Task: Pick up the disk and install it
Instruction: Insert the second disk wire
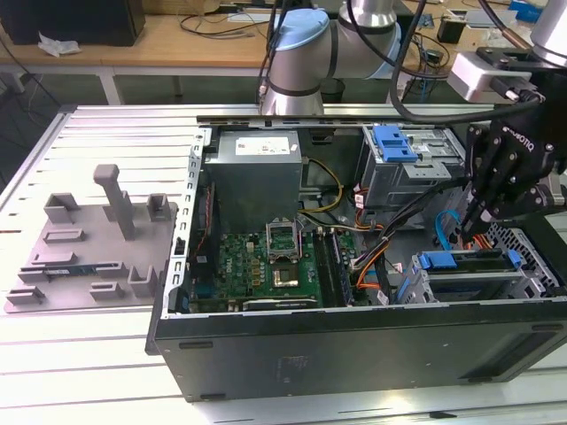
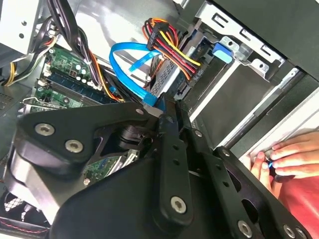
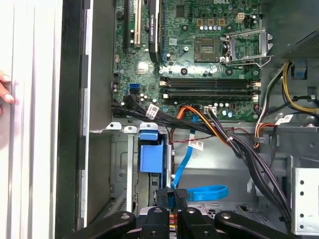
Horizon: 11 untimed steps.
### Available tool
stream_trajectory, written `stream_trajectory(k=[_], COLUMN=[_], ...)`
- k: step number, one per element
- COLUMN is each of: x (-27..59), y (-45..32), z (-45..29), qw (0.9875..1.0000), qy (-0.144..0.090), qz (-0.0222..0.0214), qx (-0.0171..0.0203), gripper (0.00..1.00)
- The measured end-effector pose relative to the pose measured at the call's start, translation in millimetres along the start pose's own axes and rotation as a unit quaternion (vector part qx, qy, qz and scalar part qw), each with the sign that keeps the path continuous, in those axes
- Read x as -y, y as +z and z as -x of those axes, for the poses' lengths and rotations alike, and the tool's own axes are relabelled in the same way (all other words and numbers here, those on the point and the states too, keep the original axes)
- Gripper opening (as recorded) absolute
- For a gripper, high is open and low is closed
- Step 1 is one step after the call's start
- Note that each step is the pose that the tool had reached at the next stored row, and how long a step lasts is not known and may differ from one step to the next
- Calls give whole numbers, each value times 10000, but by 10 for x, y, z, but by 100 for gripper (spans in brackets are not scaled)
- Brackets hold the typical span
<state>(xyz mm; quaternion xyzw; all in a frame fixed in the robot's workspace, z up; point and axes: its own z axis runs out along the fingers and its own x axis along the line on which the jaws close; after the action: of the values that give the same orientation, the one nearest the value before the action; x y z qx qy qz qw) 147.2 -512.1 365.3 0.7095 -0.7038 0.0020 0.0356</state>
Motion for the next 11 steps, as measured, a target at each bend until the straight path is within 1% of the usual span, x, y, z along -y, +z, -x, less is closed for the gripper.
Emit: stream_trajectory(k=[2,4,11], x=[7,15,51], y=[1,2,8], z=[-24,-51,-141], qw=[10000,9999,9997], qy=[-2,-3,4], qz=[-1,-1,-2], qx=[91,140,254], gripper=[16,16,16])
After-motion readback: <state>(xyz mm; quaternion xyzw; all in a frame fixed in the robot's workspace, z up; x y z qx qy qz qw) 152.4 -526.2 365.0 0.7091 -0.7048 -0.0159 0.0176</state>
